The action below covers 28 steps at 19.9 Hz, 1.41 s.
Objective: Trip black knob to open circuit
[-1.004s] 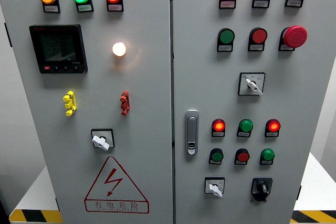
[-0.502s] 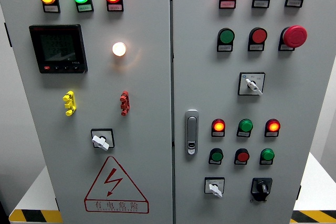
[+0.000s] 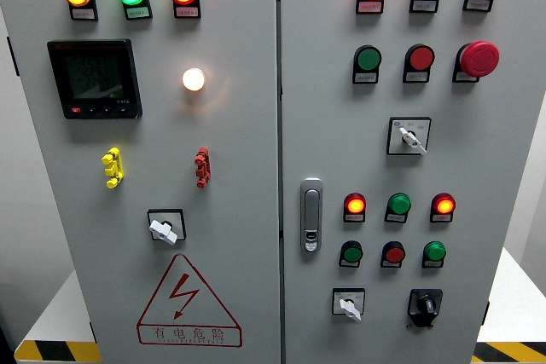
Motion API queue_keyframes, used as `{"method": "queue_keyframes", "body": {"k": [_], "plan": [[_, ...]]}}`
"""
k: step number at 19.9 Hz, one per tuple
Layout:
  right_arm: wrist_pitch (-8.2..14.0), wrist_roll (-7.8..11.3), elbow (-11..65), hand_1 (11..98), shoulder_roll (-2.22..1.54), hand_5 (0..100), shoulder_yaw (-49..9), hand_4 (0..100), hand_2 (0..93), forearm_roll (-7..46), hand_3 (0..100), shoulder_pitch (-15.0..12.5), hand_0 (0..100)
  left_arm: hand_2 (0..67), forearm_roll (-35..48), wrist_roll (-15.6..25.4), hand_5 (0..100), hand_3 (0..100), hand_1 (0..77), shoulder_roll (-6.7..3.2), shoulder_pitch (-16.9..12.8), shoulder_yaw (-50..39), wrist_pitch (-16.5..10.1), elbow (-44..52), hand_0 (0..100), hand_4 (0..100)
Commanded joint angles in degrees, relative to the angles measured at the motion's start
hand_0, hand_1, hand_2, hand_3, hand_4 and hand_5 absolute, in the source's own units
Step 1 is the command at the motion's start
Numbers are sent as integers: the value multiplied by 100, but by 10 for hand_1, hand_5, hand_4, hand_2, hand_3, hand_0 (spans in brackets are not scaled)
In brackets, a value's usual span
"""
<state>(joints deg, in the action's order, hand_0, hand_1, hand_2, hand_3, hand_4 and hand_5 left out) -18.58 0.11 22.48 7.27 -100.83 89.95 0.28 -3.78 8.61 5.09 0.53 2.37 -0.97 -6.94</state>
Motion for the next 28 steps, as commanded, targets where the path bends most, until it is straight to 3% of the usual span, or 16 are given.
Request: {"method": "queue_keyframes", "body": {"k": [1,8,11,14,16,17,18,20,21,22,24,28], "plan": [[3,139,956,423,-6,272,-16,114,0,-12,180,-211,679,129,0,0,16,214,34,1,0,0,0,0,0,67],[99,139,3382,459,-15,449,370,260,0,-187,285,-669,672,129,0,0,16,214,33,1,0,0,0,0,0,67],[397,121,4367,464,-15,503,608,317,0,-267,328,-792,679,129,0,0,16,214,33,1,0,0,0,0,0,67],[521,104,4992,481,-15,560,758,394,0,-302,372,-810,685,129,0,-9,16,214,33,1,0,0,0,0,0,67],[679,86,5309,490,-15,612,819,478,0,-390,422,-784,693,129,0,0,16,214,32,1,0,0,0,0,0,67],[836,86,5423,497,-6,666,889,587,0,-468,497,-757,700,129,0,0,16,214,32,1,0,0,0,0,0,67],[995,69,5538,500,-6,689,942,622,0,-530,521,-740,703,129,0,0,16,214,32,1,0,0,0,0,0,67],[1172,-115,5749,514,2,821,1039,766,0,-758,676,-635,719,129,0,0,16,214,32,1,0,0,0,0,0,67],[1189,-212,5845,517,3,878,1057,790,0,-890,704,-599,724,129,0,0,16,214,32,1,0,0,0,0,0,67],[1233,-300,5968,520,3,1000,1057,852,0,-1004,752,-556,733,129,0,0,16,214,32,1,0,0,0,0,0,67],[1277,-449,6118,523,3,1000,1066,909,0,-1110,807,-433,746,129,0,0,16,214,33,1,0,0,0,0,0,67],[1286,-704,6163,555,46,1000,1048,990,0,-1120,895,-46,781,129,0,0,16,214,33,1,0,0,0,0,0,67]]}}
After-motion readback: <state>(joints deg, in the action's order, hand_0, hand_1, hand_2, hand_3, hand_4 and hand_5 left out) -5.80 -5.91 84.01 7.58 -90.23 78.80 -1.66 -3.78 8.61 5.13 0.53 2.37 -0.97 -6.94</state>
